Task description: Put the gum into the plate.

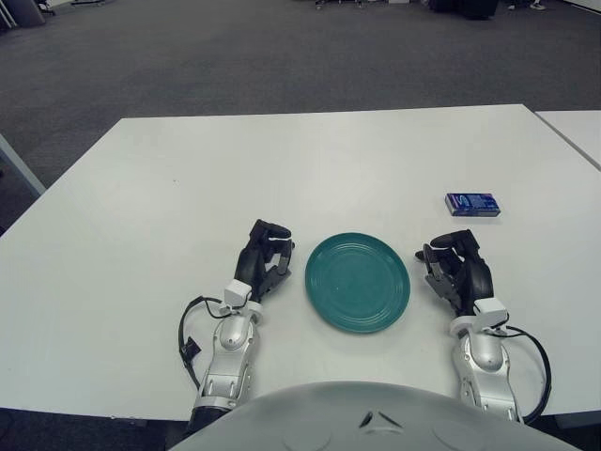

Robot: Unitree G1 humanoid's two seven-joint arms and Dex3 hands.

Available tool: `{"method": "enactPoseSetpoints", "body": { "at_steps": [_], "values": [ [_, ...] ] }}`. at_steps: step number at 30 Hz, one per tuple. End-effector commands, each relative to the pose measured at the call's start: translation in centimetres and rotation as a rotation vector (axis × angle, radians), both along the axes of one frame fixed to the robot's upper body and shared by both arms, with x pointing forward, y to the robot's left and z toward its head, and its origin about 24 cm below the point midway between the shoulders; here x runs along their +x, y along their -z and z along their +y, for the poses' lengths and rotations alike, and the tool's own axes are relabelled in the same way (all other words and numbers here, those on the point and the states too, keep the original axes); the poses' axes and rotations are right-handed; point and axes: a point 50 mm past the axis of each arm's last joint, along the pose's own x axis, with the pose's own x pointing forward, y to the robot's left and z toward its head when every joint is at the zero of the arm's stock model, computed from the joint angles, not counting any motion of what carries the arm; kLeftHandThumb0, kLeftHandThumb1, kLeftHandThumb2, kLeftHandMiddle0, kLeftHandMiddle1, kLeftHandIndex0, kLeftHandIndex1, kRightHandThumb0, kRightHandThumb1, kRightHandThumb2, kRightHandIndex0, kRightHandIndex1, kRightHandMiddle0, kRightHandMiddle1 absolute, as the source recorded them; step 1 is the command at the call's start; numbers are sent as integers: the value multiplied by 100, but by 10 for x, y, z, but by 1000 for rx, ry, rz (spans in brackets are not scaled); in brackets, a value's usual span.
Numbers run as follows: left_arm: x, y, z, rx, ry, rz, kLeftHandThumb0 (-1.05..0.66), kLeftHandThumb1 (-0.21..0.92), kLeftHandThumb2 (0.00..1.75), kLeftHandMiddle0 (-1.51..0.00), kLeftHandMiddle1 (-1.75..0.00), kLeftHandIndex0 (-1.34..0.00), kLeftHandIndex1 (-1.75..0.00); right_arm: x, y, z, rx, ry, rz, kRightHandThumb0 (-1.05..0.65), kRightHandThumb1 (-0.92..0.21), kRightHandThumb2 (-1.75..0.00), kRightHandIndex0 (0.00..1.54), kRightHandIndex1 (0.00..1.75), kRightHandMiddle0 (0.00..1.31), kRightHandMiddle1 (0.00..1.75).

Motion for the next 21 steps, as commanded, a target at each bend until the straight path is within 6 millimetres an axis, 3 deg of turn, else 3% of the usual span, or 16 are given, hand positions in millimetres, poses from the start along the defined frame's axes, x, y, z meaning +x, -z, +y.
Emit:
{"method": "enactPoseSetpoints", "body": {
  "at_steps": [1, 2, 5, 8, 13, 21],
  "values": [
    [1, 2, 1, 3, 5, 12, -37, 83, 64, -29, -141, -25, -175, 11, -18, -16, -191, 31, -51, -35, -92, -52, 45, 113, 19, 175],
    [1, 2, 1, 3, 5, 13, -37, 83, 64, -29, -141, -25, -175, 14, -24, -22, -315, 41, -64, -35, -92, -52, 45, 111, 19, 175],
    [1, 2, 1, 2, 7, 15, -36, 83, 64, -29, -141, -25, -175, 22, -40, -37, -692, 83, -98, -55, -92, -55, 36, 97, 7, 139],
    [2, 2, 1, -1, 10, 14, -36, 84, 63, -29, -140, -25, -175, 34, -55, -50, -992, 122, -85, -65, -92, -51, 27, 81, 2, 120],
    [3, 2, 1, -4, 11, 12, -36, 84, 62, -28, -140, -24, -175, 47, -70, -60, -1198, 156, -60, -73, -92, -40, 20, 64, 0, 104],
    [4, 2, 2, -7, 6, 4, -36, 85, 62, -29, -139, -24, -175, 68, -112, -69, -1402, 97, -1, -82, -92, -27, 13, 47, 0, 87]
  ]
}}
